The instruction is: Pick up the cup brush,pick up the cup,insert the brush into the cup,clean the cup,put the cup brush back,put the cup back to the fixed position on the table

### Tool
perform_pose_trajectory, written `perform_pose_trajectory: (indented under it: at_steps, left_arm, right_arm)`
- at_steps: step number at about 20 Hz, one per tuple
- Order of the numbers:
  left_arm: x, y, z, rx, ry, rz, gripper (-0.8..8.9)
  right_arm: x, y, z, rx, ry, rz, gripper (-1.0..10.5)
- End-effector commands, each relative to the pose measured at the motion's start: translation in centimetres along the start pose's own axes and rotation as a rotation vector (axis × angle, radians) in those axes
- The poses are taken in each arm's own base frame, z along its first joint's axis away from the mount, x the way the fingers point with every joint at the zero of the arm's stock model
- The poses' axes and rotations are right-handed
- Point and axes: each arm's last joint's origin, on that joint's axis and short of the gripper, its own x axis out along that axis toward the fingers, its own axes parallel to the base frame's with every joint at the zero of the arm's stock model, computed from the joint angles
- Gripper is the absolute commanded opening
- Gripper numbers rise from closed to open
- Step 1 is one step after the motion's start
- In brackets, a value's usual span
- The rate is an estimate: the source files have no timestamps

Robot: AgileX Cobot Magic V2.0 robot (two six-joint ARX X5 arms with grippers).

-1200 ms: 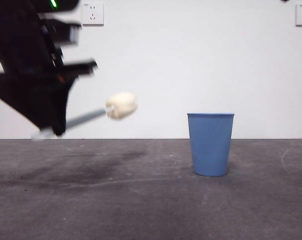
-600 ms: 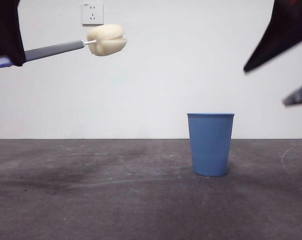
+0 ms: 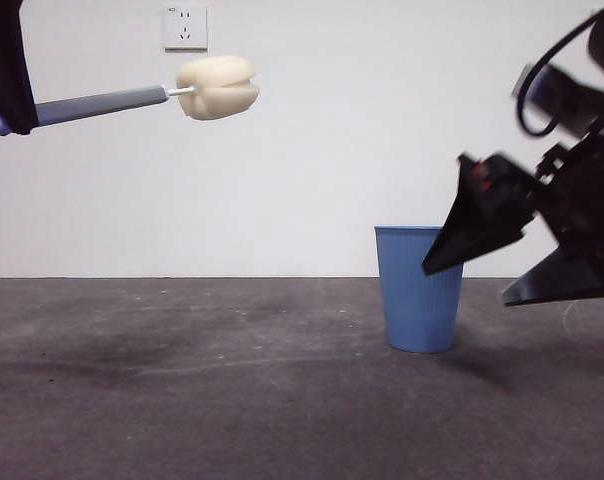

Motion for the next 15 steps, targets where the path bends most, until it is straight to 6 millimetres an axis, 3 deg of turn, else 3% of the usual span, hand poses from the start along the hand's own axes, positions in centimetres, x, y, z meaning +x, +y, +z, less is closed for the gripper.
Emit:
perform_pose_trajectory:
  at_steps: [1, 10, 15]
  left_arm:
    - [0.1, 0.0, -0.3, 0.011, 0.014, -0.001, -0.09]
    - [0.1, 0.0, -0.3, 0.006, 0.013, 0.000, -0.09]
    - [0.1, 0.0, -0.3, -0.009, 0.013, 0.000, -0.09]
  right_arm:
    - [0.9, 0.0, -0.3, -0.039, -0.015, -0.018, 6.3]
    - [4.3, -0.9, -1.2, -0.085, -0.101, -0.023, 6.3]
    - [5.2, -1.1, -1.3, -0.098, -0.153, -0.020, 6.3]
